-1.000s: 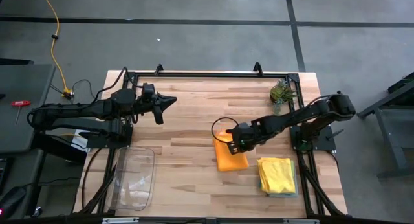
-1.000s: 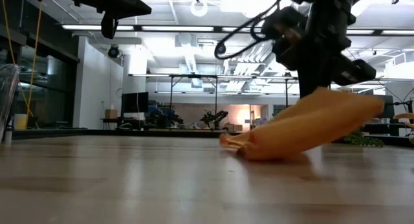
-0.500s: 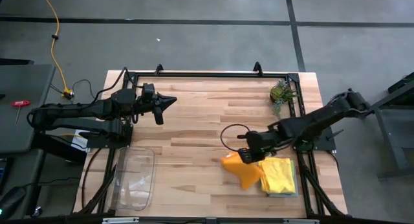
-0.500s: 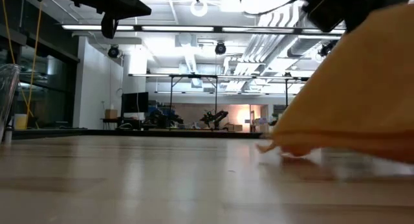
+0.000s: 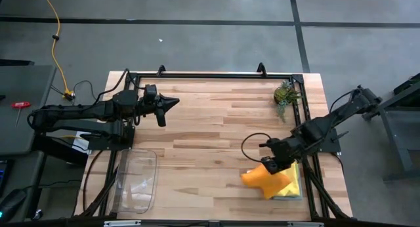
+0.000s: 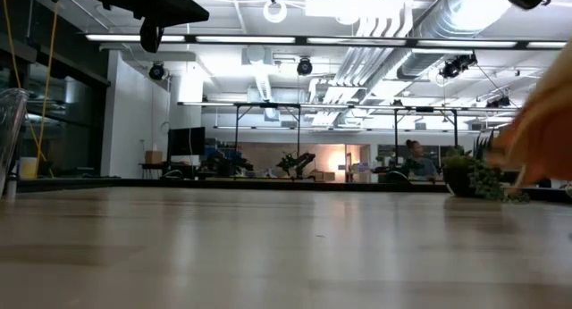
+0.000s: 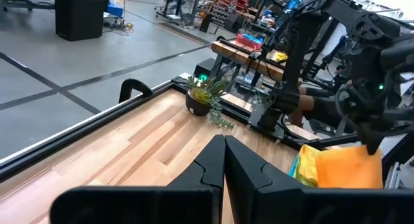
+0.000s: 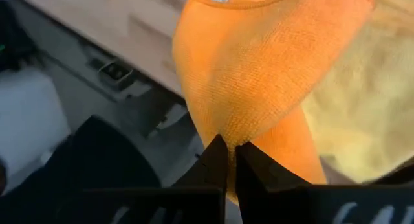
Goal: Fold microfiber towels
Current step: Stack the orange microfiber cloth on top of the yellow microfiber cloth
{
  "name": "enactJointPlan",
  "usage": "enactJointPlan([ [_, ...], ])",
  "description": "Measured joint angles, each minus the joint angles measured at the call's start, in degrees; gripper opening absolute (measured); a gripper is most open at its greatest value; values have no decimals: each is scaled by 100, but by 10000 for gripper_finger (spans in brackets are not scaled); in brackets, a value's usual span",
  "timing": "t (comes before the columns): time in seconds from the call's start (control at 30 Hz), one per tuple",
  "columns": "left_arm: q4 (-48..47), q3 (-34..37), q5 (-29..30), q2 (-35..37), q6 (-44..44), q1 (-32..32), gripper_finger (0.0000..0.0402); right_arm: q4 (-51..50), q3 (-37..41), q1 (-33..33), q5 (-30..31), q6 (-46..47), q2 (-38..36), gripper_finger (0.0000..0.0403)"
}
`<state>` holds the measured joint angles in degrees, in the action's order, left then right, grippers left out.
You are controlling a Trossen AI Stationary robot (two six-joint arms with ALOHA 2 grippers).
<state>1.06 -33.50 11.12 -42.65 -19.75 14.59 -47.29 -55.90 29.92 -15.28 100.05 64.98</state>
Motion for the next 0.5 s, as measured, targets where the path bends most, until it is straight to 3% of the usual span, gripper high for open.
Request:
enactJointPlan([
  [0.27,0,0,-1,0,0,0,0,-994,0,353,-699,134,-509,0],
  [0.5,0,0,-1,0,-2,0,0,-1360,127,470,-1437,-1040,-497,0],
])
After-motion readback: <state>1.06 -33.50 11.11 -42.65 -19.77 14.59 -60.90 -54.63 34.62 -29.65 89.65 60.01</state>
